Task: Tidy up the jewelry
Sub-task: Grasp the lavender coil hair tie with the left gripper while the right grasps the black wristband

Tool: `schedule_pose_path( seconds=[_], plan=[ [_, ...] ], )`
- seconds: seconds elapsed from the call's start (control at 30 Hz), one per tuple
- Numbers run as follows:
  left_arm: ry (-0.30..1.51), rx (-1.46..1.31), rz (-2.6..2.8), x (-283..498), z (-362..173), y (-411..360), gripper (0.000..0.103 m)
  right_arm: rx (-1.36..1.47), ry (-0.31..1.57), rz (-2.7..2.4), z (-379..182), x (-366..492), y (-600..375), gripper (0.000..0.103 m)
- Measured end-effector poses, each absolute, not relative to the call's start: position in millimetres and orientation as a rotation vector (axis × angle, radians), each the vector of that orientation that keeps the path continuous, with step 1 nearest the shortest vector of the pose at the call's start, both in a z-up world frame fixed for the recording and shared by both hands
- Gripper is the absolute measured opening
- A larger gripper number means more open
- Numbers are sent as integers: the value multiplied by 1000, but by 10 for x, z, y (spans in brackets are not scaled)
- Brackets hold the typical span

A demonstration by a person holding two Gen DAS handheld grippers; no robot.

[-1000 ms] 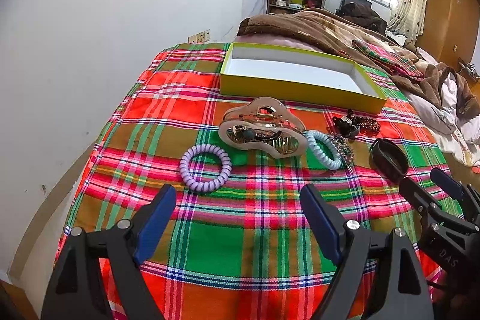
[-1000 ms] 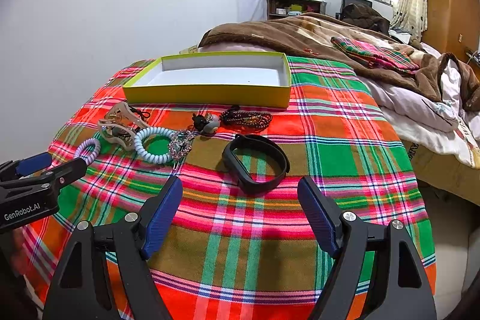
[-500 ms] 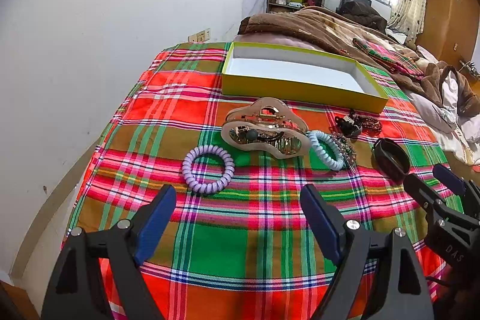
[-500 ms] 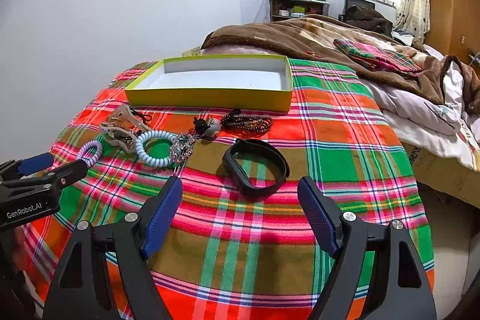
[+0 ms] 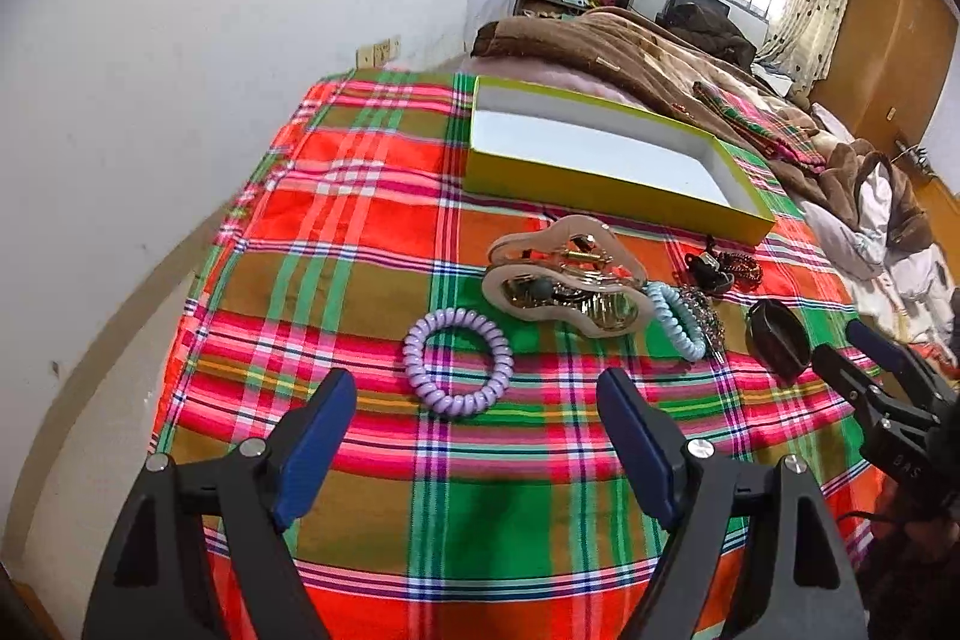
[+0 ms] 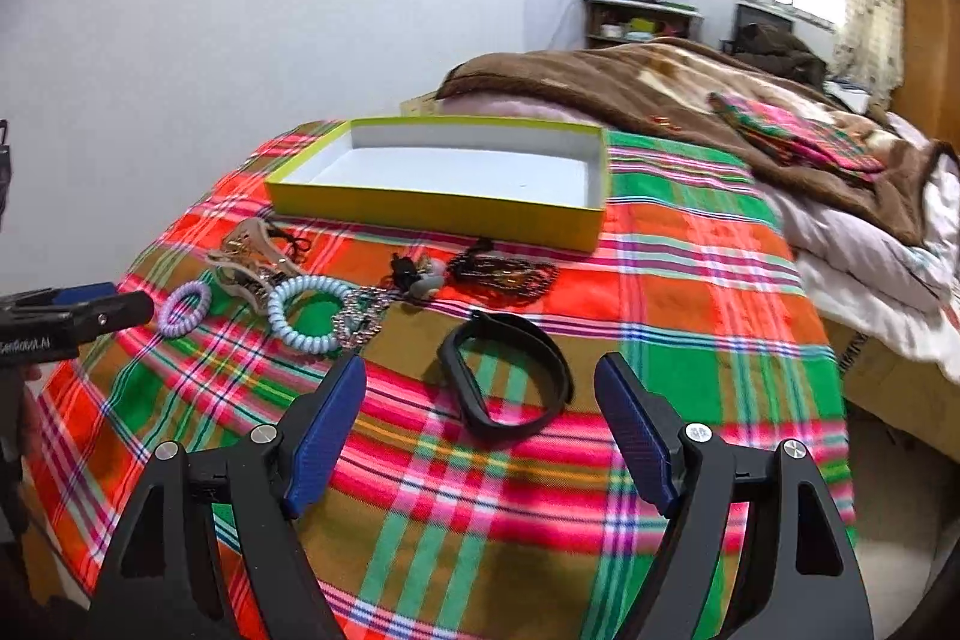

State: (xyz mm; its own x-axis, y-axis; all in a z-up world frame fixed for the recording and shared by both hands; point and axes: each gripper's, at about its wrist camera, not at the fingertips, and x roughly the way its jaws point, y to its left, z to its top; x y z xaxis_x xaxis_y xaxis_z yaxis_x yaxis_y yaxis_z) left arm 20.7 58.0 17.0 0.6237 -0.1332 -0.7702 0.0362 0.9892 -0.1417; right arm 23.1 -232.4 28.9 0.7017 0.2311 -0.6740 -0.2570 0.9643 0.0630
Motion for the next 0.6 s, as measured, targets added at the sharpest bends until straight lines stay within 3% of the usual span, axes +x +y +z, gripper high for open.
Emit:
schedule_pose_path(
  seconds=[0.03,0.17,0.33,0.6],
  plan=[
    [904,-114,-92,224,151,601,84,-36,758,283,277,263,-2323,70],
    [923,-134,-106,261,90,668,82,-75,781,320,233,349,-2261,66],
    [941,-157,-85,361,48,719,76,-103,817,336,142,455,-2219,46],
    [1000,-104,8,505,-99,770,55,-140,864,319,50,551,-2173,38]
  ],
)
